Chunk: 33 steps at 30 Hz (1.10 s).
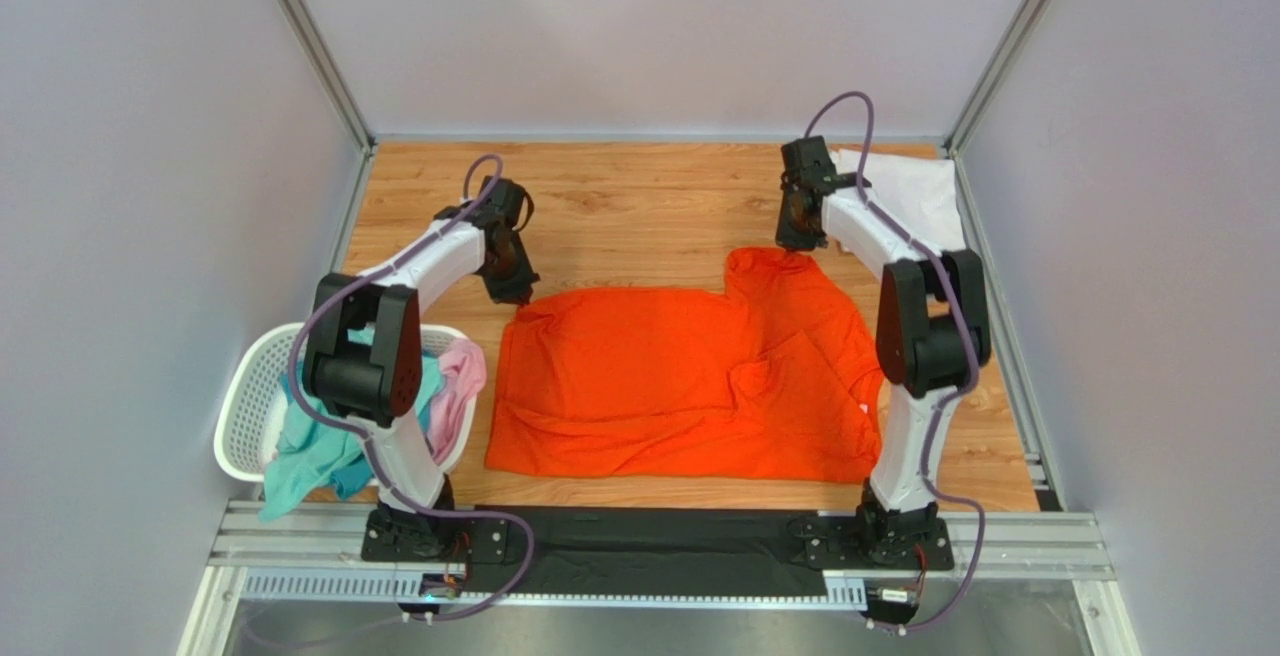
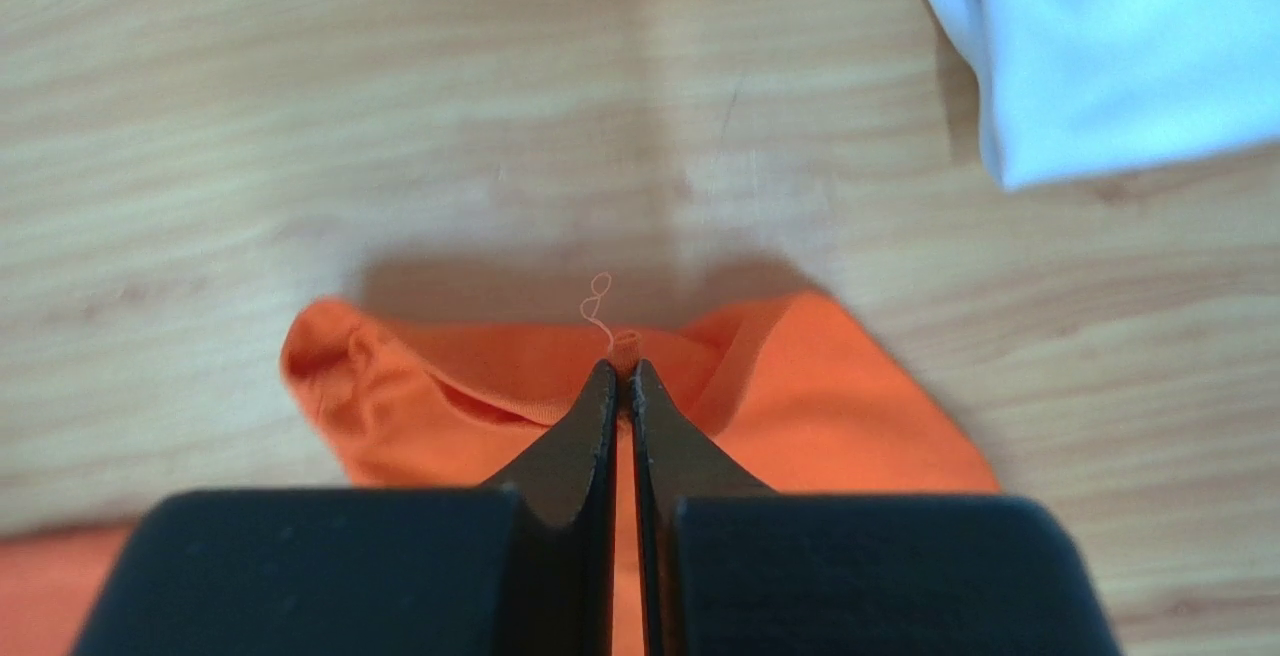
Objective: Fold and stack the t-shirts
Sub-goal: Fold the tshirt
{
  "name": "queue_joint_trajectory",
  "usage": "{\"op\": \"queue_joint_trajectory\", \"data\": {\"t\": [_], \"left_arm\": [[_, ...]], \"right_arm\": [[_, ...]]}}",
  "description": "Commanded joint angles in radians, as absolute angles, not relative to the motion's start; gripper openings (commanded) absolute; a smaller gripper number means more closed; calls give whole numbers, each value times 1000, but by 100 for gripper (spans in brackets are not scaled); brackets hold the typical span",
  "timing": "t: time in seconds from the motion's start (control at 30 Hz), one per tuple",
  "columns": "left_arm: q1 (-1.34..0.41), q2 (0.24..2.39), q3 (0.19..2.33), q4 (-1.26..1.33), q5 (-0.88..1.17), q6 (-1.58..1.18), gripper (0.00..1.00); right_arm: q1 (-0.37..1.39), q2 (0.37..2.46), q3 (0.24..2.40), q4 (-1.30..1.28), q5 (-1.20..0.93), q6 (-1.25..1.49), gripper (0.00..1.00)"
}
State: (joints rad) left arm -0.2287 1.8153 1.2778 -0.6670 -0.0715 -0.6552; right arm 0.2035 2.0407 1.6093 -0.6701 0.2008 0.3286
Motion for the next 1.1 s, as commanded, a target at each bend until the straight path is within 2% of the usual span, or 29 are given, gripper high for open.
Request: {"op": "queue_joint_trajectory", "data": {"t": [0.0,0.2,0.43,0.67,1.07], "left_arm": [[-227,1712,1215,-655,-48,-676,0],[-227,1603,1105,-617,-29,-683,0],[-230,1464,974,-563,-6,-687,0],[-244,1338,896,-551,49,-641,0],[-244,1171,773,-591,2,-652,0]], "right_arm": [[219,1849,1432,-549,172,354,0],[235,1538,1128,-472,141,399,0],[238,1254,951,-581,141,419,0],[239,1011,876,-704,150,417,0],[238,813,835,-887,192,445,0]]}}
